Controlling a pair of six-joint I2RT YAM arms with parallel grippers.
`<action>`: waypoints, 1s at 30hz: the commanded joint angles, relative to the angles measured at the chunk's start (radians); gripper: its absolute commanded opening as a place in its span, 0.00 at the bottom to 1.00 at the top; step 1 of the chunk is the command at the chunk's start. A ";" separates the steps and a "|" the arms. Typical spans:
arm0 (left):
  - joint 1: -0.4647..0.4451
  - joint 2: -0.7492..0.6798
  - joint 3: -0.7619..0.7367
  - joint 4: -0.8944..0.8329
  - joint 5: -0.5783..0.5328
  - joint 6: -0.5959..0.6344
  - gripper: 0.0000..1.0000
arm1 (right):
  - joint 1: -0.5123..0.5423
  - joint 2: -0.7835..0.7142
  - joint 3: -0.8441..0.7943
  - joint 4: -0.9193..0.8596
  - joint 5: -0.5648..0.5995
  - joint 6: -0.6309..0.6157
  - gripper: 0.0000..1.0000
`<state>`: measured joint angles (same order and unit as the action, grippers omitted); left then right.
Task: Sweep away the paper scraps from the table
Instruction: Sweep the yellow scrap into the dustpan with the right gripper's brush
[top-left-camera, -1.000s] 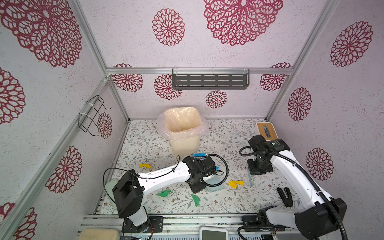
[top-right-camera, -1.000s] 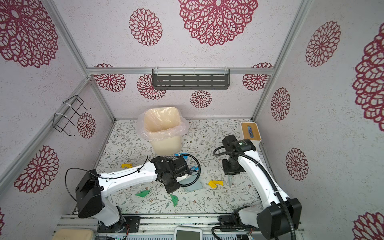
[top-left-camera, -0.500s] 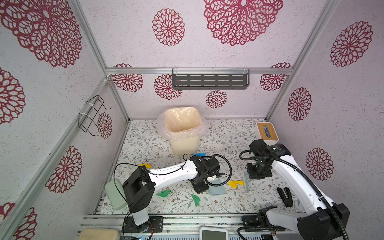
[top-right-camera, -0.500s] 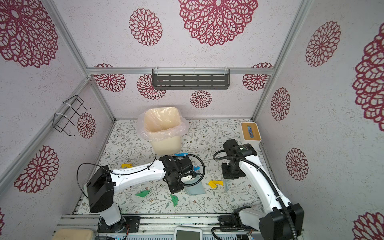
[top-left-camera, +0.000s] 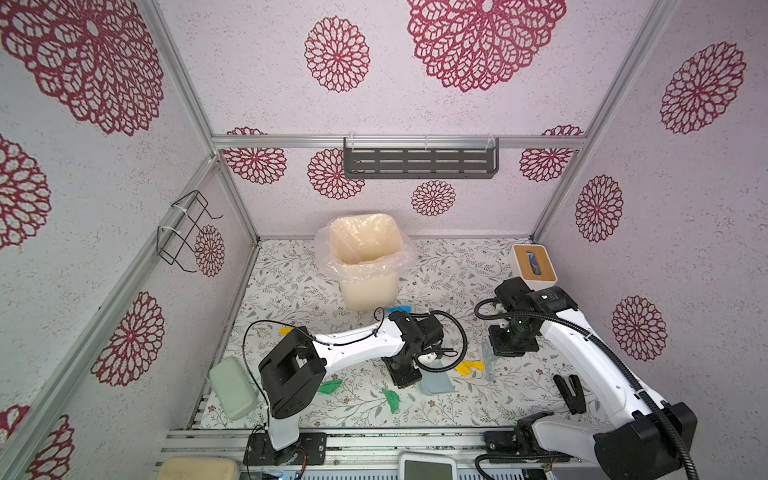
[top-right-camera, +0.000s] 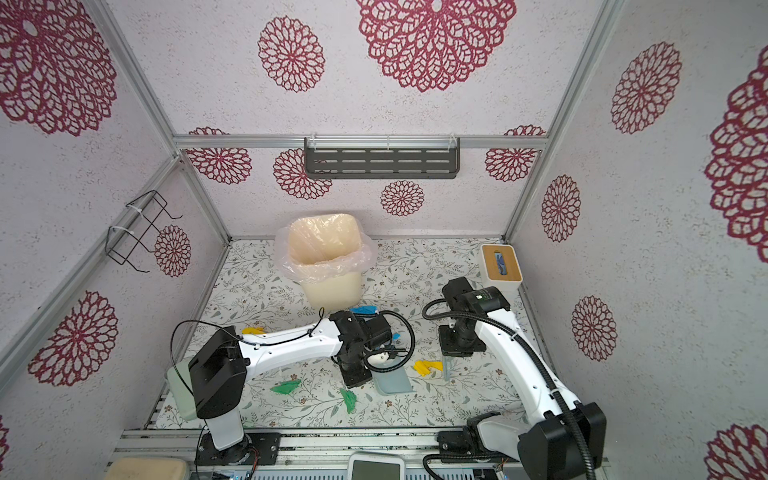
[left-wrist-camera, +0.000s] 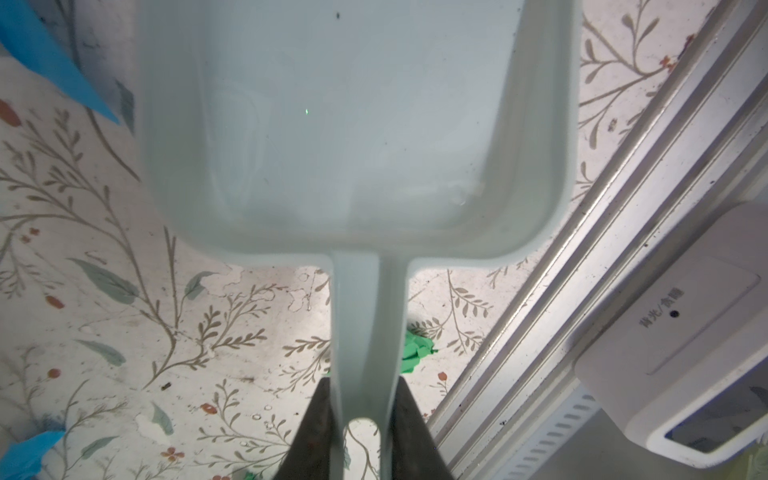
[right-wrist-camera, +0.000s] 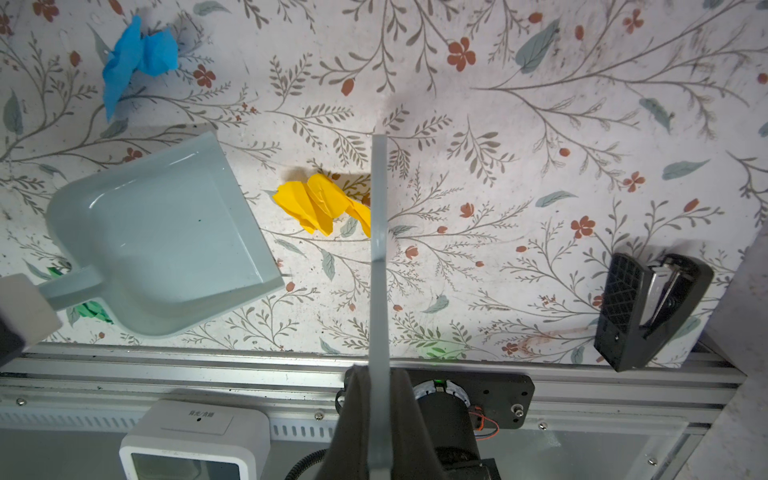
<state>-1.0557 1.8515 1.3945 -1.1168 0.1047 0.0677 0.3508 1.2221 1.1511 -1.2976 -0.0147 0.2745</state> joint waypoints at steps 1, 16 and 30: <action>0.002 0.018 0.018 0.004 0.016 0.020 0.00 | 0.030 0.004 0.016 0.010 -0.022 0.030 0.00; 0.006 0.020 -0.008 0.033 0.019 0.012 0.00 | 0.107 0.051 0.137 -0.081 0.157 0.052 0.00; 0.017 0.007 -0.037 0.061 0.016 0.000 0.00 | 0.169 0.165 0.123 0.010 0.074 0.026 0.00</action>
<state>-1.0462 1.8595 1.3674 -1.0744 0.1047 0.0746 0.4980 1.3788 1.2675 -1.3018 0.0841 0.3065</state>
